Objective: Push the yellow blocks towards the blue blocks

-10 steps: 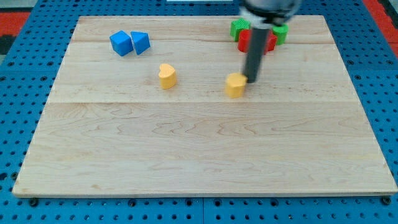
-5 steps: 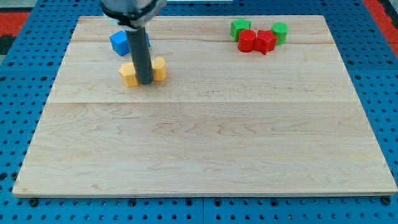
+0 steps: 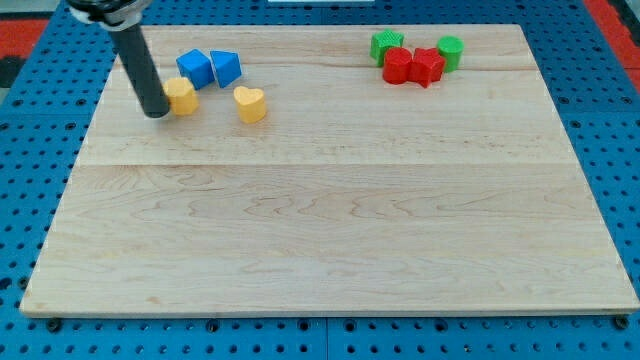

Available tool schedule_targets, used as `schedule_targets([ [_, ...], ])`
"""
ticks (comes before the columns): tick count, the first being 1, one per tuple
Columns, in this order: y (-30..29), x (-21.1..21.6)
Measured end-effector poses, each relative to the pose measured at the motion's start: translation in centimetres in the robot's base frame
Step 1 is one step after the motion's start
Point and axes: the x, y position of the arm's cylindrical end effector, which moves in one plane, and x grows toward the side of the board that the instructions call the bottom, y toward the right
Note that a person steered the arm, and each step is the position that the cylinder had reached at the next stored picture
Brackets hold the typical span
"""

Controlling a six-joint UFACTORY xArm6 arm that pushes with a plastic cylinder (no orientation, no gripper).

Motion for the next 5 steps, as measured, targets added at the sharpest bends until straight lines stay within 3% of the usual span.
schedule_targets([
  [1,-0.1,0.2],
  [2,5.3,5.4],
  [3,13.1,2.2],
  [4,8.2,-2.7],
  [5,5.3,-3.5],
])
